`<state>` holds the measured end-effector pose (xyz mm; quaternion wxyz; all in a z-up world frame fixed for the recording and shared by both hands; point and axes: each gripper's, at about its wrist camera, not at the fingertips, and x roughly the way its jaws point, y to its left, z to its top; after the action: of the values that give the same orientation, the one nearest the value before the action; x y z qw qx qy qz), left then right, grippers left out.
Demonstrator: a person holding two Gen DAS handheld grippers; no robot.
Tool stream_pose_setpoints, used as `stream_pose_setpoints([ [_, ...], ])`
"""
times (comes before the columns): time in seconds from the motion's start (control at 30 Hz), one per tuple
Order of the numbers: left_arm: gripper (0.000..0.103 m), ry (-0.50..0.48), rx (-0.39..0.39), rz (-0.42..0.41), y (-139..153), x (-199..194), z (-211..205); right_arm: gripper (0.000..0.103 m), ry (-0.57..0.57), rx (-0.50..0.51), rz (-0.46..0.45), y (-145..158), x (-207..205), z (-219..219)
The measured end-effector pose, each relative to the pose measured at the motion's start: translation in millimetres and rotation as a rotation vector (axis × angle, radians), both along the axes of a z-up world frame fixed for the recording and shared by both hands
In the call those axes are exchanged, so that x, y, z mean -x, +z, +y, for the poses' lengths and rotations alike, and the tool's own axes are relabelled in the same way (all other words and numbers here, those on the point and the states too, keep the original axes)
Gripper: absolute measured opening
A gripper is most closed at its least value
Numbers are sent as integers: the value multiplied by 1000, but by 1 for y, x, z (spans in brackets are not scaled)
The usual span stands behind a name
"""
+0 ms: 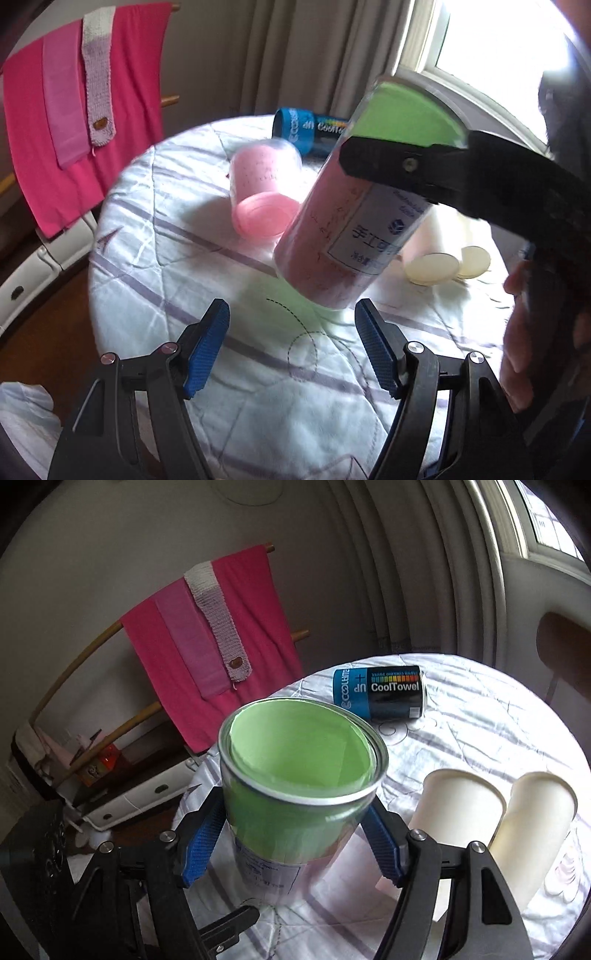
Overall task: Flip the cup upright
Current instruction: 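Rotate the canister lid-up with the right gripper while the left gripper releases it, then lower the canister upright onto the table and open the right gripper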
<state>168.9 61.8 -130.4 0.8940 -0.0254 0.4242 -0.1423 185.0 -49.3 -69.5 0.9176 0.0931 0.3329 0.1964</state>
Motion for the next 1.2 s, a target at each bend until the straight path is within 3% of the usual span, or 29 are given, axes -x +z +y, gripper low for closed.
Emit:
stream_pose_setpoints([
  [0.47,76,26,27,7,-5,10,11,73,19,369,-139,2,20,33],
  [0.67,76,27,26,6,-2,13,10,74,12,332,-116,0,19,25],
  [0.7,76,25,23,2,0,14,9,79,13,327,-106,0,18,26],
  [1.2,87,34,-22,-63,24,48,-9,80,-6,333,-100,12,54,10],
])
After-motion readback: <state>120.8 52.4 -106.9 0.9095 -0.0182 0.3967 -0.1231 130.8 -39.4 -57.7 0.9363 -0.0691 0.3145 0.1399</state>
